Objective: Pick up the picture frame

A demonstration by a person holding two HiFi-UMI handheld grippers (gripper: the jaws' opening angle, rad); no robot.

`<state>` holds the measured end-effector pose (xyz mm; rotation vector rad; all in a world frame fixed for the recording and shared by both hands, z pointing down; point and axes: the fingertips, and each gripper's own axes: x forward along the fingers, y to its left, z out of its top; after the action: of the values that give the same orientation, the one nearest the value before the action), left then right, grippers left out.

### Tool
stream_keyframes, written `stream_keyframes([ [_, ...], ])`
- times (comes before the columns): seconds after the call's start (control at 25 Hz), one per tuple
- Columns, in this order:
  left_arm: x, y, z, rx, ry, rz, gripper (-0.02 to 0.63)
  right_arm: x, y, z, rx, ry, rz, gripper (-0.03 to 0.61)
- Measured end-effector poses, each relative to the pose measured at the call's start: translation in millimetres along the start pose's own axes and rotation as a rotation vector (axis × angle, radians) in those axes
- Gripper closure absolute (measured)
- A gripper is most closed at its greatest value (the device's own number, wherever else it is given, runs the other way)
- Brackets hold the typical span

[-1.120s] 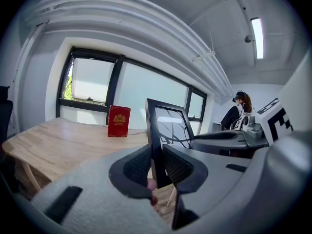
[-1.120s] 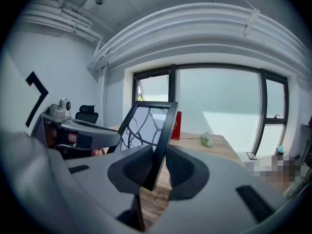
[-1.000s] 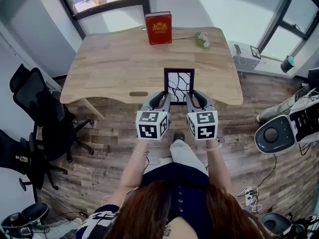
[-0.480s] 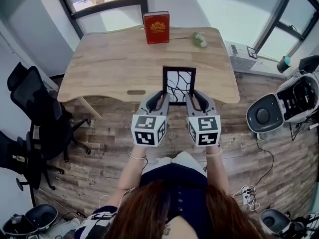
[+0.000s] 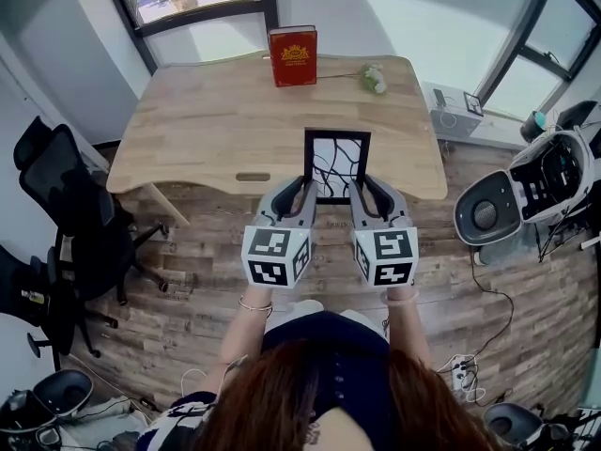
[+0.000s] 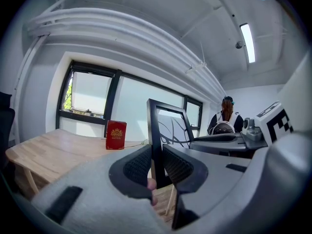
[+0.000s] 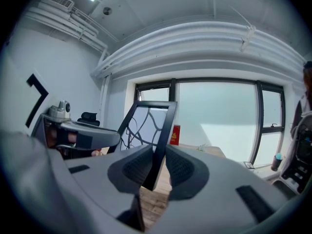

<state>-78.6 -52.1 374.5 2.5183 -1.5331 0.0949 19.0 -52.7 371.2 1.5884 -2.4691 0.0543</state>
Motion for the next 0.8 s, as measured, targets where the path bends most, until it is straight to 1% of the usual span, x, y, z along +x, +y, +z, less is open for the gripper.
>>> stream_keyframes([
  [0.2,-6.6,-12.1,7.6,-0.005,-0.013,0.010,0.526,-12.7,-4.3,8.9,-0.017,-0.008,0.008,0.492],
  [0.8,-23.5,-55.1,20.3,-0.016,-0.040,0.014,0.526,-54.2,-21.2,18.1,-0.013,-0.037,0.025,0.492],
])
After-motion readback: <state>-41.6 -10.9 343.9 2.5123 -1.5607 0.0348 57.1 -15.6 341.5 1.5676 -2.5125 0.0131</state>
